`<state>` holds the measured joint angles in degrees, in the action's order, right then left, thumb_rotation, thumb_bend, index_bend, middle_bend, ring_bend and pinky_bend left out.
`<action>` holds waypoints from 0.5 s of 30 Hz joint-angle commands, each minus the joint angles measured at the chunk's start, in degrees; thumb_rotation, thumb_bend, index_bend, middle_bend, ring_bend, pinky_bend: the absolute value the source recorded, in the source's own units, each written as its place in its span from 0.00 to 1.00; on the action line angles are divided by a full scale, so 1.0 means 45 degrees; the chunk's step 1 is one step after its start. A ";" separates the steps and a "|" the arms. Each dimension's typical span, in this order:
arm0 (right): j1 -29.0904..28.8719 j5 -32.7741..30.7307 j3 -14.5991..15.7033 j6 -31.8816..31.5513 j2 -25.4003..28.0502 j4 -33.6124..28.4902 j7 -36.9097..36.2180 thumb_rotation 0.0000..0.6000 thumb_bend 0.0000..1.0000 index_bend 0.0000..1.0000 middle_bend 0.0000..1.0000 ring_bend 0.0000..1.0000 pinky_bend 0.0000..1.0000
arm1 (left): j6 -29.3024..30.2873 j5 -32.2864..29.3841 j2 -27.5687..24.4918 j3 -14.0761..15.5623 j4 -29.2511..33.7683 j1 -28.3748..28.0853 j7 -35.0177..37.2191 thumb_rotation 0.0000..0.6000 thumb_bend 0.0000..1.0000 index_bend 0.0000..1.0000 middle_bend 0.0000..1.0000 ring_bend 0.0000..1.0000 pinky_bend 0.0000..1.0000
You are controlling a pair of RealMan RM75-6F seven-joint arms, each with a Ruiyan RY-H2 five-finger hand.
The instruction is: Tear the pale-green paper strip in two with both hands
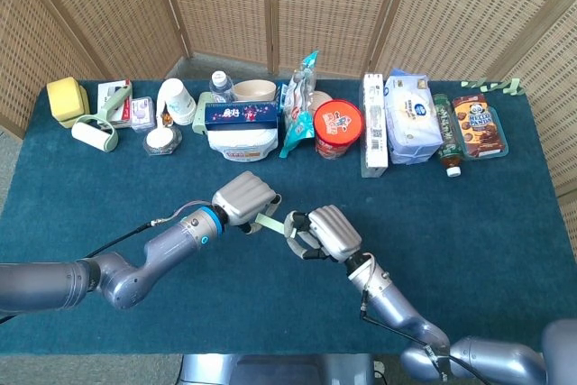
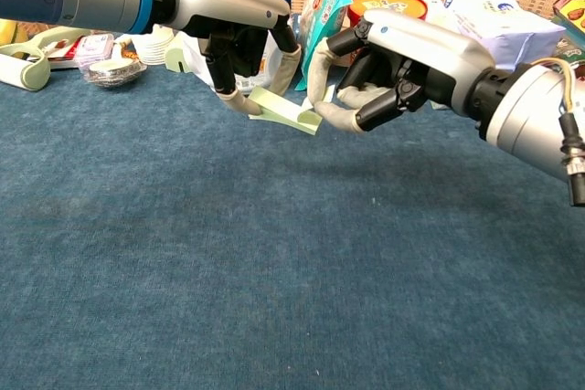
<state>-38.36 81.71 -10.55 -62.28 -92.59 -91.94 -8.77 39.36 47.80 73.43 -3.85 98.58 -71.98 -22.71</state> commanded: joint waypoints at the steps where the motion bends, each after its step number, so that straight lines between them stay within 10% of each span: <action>1: -0.0006 0.0010 -0.0002 -0.0009 -0.0003 0.0020 0.0013 1.00 0.46 0.56 1.00 1.00 0.97 | -0.0001 0.0018 -0.0001 0.0000 0.0006 -0.0008 -0.0007 1.00 0.39 0.65 1.00 1.00 1.00; 15: -0.0062 0.0304 0.0017 -0.0173 0.0137 -0.0192 0.0263 1.00 0.46 0.45 1.00 1.00 0.97 | -0.0101 0.0129 0.0155 -0.0057 -0.0075 -0.0047 0.0133 1.00 0.39 0.65 1.00 1.00 1.00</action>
<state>-38.61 83.03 -10.51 -63.09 -92.01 -92.77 -7.63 38.91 48.37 74.13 -4.10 98.24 -72.18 -22.13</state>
